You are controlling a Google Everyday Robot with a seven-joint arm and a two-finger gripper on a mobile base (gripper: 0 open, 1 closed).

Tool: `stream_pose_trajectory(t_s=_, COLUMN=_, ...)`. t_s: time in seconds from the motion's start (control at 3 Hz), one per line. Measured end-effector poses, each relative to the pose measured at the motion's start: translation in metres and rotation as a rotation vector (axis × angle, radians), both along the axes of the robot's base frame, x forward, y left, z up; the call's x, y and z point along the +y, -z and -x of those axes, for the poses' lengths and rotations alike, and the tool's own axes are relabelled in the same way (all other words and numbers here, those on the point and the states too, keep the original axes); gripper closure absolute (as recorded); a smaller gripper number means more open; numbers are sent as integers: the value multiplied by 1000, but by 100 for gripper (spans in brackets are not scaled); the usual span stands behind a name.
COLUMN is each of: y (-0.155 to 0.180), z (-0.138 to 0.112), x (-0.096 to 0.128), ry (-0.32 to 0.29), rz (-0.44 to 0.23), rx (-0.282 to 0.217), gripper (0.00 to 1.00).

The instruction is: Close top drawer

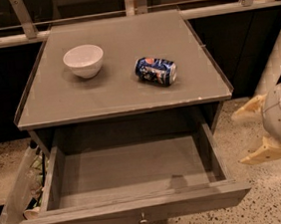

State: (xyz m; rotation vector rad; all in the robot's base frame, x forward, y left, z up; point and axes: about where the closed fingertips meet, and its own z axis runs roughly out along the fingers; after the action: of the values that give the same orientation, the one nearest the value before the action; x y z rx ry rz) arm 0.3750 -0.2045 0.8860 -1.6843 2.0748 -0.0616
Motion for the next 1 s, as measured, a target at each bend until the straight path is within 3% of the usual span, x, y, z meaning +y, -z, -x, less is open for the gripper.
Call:
stream_pose_trajectory(t_s=0.33, y=27, z=12, x=-4, ry=5, rz=-13, rx=5, gripper=65)
stream_pose_trajectory(t_s=0.67, y=30, z=13, x=-4, ry=5, rz=-13, rx=8, gripper=87)
stream_pose_trajectory(t_s=1.0, y=30, z=13, x=-4, ry=5, rz=-13, rx=8, gripper=100)
